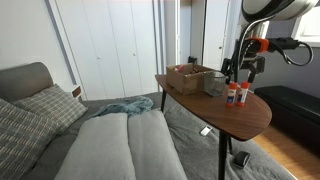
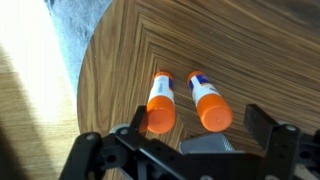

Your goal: Pick up the glue stick to the right and move it close to the glue stick on the left, pick up both glue sticks together and put them in the gray pen holder

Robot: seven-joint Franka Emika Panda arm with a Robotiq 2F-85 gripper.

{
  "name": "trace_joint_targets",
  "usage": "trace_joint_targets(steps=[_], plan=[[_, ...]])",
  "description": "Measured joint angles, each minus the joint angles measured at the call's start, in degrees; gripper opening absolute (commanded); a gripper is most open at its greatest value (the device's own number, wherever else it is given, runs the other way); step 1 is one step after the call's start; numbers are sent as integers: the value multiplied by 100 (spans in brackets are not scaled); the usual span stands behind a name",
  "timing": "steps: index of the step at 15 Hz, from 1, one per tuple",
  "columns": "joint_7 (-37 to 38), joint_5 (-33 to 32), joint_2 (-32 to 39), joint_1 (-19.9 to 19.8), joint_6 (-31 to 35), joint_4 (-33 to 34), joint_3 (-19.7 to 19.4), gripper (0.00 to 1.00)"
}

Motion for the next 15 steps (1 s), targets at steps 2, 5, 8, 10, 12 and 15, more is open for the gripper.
trace_joint_targets(steps=[2,5,8,10,12,15], plan=[[0,0,-13,0,0,0,0,100],[-2,0,-53,0,0,0,0,100],[-3,0,-66,0,0,0,0,100],[-3,0,-82,-1,0,0,0,100],[-3,0,-83,-1,0,-2,0,100],[-3,-17,-69,-4,0,-15,0,100]])
